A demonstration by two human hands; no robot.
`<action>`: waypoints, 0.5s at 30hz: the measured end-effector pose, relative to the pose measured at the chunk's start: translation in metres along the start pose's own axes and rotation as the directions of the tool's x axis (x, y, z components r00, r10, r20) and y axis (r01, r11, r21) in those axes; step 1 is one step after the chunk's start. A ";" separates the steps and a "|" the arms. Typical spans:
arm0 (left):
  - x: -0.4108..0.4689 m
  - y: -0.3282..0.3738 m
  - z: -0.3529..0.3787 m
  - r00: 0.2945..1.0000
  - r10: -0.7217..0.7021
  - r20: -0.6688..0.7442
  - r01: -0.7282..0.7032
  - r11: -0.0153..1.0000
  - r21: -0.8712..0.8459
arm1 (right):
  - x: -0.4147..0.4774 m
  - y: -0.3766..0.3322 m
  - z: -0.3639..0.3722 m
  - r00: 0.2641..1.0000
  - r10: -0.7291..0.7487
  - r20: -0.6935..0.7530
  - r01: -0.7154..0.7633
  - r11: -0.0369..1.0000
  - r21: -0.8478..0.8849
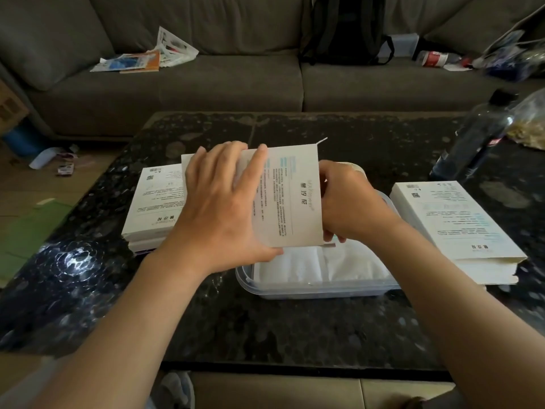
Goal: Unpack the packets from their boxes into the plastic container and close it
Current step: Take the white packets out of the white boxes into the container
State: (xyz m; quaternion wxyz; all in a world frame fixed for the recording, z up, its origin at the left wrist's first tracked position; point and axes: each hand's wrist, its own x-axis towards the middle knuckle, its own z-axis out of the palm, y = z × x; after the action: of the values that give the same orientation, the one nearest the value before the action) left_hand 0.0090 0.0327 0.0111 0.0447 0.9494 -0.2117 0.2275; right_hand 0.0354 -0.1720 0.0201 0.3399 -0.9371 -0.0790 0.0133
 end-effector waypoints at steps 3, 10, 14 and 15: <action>0.000 0.004 0.001 1.000 0.005 -0.003 -0.005 1.000 0.004 | 0.000 0.002 -0.001 1.000 -0.021 0.019 0.020 1.000 0.009; 0.000 0.001 0.001 1.000 -0.014 0.013 0.014 1.000 -0.017 | 0.002 0.007 -0.004 0.999 -0.029 0.035 0.026 0.996 0.086; 0.000 -0.003 0.002 0.999 -0.040 0.028 0.041 0.999 -0.017 | 0.001 0.010 -0.009 0.998 -0.052 0.034 0.045 0.983 0.179; 0.000 -0.004 0.002 0.999 -0.045 0.030 0.045 0.999 -0.017 | 0.000 0.010 -0.010 0.998 -0.056 0.022 0.051 0.979 0.199</action>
State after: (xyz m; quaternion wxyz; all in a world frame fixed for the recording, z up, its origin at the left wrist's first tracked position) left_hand 0.0115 0.0363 0.0093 0.0550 0.9567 -0.1930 0.2106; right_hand 0.0379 -0.1861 0.0218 0.4306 -0.8958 -0.1070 0.0248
